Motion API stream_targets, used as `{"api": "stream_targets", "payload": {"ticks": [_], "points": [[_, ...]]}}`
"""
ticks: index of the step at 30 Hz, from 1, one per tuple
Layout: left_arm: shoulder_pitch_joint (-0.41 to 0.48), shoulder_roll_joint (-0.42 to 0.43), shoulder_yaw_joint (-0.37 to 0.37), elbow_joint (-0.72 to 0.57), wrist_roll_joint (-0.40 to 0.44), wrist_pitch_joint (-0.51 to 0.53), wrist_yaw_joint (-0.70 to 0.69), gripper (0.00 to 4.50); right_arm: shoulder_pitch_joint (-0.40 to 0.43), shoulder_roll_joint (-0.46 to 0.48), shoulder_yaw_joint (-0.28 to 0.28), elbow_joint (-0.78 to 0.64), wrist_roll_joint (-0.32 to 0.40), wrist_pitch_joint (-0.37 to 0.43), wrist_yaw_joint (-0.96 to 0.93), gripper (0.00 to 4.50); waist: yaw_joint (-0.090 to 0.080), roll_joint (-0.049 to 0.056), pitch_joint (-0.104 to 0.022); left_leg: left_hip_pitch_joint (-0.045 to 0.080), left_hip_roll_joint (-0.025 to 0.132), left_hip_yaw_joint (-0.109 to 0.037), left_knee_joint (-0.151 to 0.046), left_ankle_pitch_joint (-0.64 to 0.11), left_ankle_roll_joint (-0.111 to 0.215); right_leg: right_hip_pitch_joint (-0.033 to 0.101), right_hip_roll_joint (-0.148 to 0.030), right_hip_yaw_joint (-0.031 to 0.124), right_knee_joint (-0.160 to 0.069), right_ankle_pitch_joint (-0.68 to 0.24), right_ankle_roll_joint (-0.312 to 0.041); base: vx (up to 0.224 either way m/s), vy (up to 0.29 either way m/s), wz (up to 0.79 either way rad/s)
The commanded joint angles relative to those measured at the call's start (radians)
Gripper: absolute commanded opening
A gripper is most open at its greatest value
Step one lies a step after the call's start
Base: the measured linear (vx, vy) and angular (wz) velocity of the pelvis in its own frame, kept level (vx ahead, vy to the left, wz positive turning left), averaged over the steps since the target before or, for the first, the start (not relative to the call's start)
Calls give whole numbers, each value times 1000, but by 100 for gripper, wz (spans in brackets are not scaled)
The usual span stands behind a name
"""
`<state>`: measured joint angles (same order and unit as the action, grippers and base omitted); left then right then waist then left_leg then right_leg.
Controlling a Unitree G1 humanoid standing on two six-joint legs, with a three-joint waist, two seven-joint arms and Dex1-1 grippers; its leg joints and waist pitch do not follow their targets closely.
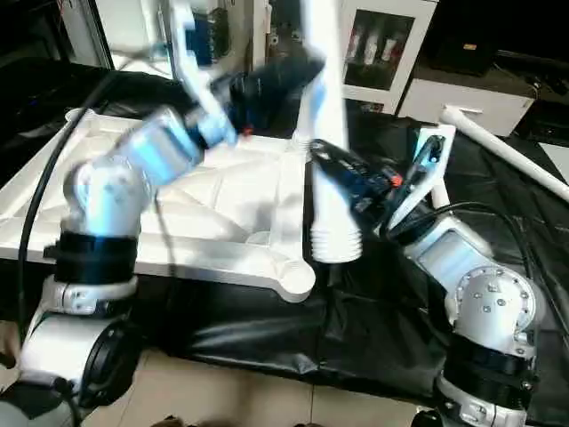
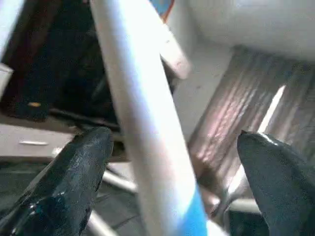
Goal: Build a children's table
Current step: Pick table leg
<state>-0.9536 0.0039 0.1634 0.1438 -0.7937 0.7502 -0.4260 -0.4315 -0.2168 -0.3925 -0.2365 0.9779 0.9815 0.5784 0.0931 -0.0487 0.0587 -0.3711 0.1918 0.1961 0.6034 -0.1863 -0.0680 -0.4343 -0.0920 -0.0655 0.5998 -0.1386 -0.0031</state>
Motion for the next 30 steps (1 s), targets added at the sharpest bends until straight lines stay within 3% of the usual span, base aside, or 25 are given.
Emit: {"api": "stream_targets", "payload": {"ticks": [1, 4, 8, 12, 14, 19, 23, 28, 30], "points": [[-11, -9, 14, -9, -28, 49, 23, 450, 12, -16, 11, -38, 24, 18, 15, 180, 5, -8, -75, 5, 20, -13, -66, -175, 6, 61, -39, 28, -80, -370, -104, 0, 0, 0], [-11, -24, 30, -17, -65, 97, 44, 450, 20, -25, 20, -51, 43, 26, 16, 180, 7, -7, -77, 2, 20, -14, -66, -148, 7, 62, -38, 27, -78, -337, -99, 0, 0, 0], [-4, -32, 42, -29, -125, 150, 61, 450, 25, -34, 28, -60, 64, 29, 12, 180, 10, -6, -78, 2, 20, -13, -65, -129, 9, 65, -38, 27, -71, -289, -119, 0, 0, 0], [15, -20, 11, -43, -84, 150, 56, 450, 31, -54, 66, -71, 18, 9, 9, 180, 11, -6, -75, 1, 21, -13, -66, -131, 8, 66, -38, 28, -76, -303, -108, 0, 0, 0], [18, -18, 11, -48, -80, 154, 61, 450, 35, -62, 90, -81, -6, 0, 5, 180, 12, -7, -74, 1, 21, -14, -68, -139, 0, 66, -39, 28, -79, -327, -87, 0, 0, 0], [16, -18, 18, -48, -90, 152, 79, 450, 39, -68, 113, -85, -9, -10, -3, 180, 13, -6, -72, 1, 21, -16, -69, -159, -7, 62, -39, 27, -84, -364, -66, 0, 0, 0], [15, -20, 24, -47, -94, 150, 81, 450, 44, -72, 126, -78, -16, -17, -7, 180, 12, -7, -74, 1, 21, -16, -68, -151, -7, 62, -39, 27, -81, -342, -68, 0, 0, 0], [21, -12, 16, -39, -56, 130, 101, 450, 49, -120, 250, -98, -249, -151, -49, 180, 13, -4, -72, -3, 22, -18, -69, -136, -22, 64, -40, 29, -78, -313, -64, 0, 0, 0], [17, -15, 32, -18, -44, 111, 129, 450, 45, -137, 332, -111, -380, -253, -76, 180, 9, -5, -71, -1, 20, -17, -69, -148, -26, 63, -39, 29, -80, -337, -55, 0, 0, 0]]}}
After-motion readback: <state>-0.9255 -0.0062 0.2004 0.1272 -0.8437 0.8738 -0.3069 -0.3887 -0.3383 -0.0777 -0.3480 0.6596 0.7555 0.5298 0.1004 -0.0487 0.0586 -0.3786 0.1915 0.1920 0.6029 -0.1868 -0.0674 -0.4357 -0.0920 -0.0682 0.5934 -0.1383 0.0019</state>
